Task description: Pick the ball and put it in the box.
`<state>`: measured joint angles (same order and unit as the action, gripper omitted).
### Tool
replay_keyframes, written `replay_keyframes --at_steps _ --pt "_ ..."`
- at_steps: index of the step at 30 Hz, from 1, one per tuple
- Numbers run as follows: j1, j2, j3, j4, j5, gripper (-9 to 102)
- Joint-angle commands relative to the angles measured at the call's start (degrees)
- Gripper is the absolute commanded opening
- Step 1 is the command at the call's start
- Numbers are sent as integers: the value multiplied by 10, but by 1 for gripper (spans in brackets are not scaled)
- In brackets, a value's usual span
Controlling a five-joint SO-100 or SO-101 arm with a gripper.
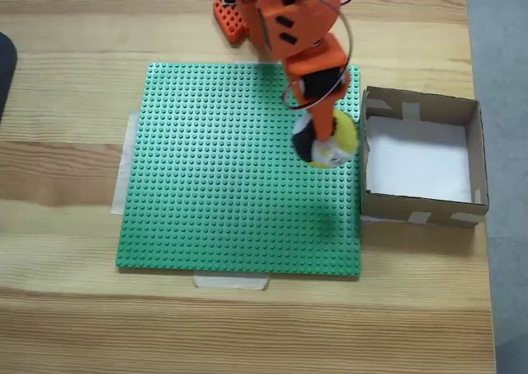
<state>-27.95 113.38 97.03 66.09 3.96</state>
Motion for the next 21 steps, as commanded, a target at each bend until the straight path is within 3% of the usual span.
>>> replay_keyframes --at_steps 1,21 --pt "-29 25 -53 4 8 -1" --pt "-179 21 -84 8 7 -1"
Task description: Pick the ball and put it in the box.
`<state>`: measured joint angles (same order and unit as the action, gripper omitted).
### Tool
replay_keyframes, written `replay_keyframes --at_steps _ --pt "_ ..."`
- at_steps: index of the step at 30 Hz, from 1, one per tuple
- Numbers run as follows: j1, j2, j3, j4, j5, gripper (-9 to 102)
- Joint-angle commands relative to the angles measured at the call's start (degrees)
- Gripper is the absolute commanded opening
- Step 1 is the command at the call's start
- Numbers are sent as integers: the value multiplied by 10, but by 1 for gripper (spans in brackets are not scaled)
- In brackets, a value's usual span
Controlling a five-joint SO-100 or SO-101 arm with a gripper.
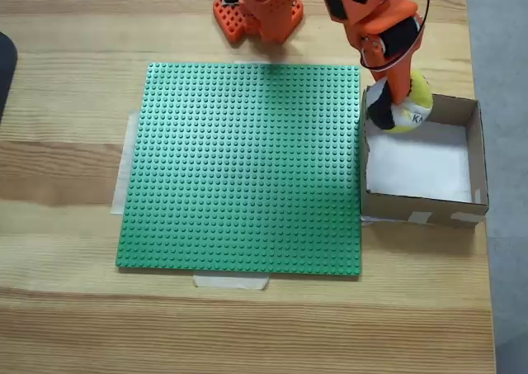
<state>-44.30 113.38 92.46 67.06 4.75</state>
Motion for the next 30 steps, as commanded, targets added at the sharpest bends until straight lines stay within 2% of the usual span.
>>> replay_keyframes --at_steps 1,17,30 --pt "-19 18 -39 0 -1 -1" --pt "-54 -52 -42 -49 5 -1" --pt "-56 -161 -116 -71 16 0"
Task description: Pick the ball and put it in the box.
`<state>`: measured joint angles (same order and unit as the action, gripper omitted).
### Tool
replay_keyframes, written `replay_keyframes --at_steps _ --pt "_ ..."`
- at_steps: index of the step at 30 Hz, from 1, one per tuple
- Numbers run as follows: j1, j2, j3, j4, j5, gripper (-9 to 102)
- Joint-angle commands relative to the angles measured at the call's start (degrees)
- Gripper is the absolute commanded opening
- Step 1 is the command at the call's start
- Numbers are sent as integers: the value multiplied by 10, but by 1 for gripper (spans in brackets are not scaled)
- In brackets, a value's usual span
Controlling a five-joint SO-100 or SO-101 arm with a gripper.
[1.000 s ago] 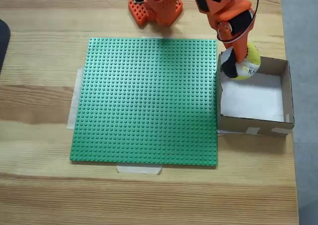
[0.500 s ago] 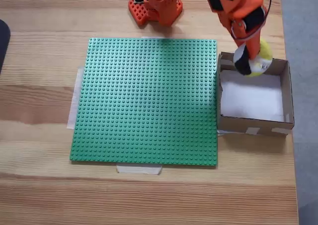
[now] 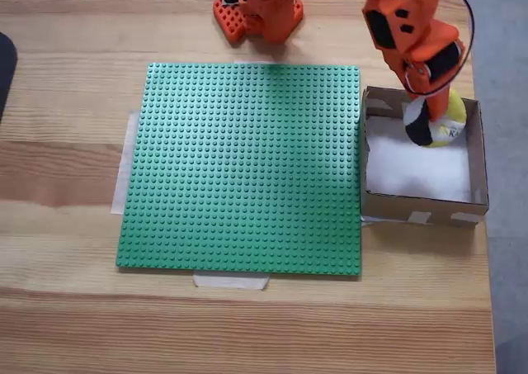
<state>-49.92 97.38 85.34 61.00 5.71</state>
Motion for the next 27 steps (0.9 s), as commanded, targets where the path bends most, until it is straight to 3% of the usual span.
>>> replay_keyframes --at_steps 1,17,27 --pt "2 -5 -45 -12 8 0" --pt "29 -20 -12 -23 18 3" --pt "25 -11 7 -23 21 12"
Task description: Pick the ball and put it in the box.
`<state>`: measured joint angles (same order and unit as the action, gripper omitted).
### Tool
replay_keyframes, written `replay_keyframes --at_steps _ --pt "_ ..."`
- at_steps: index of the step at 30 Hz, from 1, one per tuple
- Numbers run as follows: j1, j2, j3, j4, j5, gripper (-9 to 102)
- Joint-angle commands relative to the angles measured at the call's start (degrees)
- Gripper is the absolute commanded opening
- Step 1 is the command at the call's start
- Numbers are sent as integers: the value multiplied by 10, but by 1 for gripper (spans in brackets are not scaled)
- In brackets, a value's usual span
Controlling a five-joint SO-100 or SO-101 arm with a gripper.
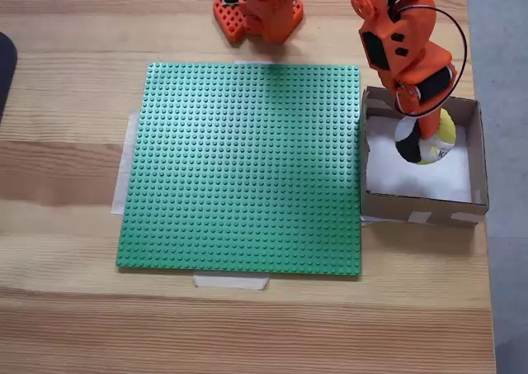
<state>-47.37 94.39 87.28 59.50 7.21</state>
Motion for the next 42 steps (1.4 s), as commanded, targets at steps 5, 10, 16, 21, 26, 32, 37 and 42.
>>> replay_keyframes --at_steps 5,10,16,21,26,32,37,42 --pt "-8 25 -12 -11 9 18" --pt "-11 35 -13 -14 10 20" --pt "-5 62 -10 -12 4 19" --pt "15 106 13 -17 -17 13" --pt "44 168 61 -25 -39 7" --pt "73 250 125 -33 -55 0" --pt "97 323 170 -30 -61 -1" --pt "141 401 223 -30 -62 -1"
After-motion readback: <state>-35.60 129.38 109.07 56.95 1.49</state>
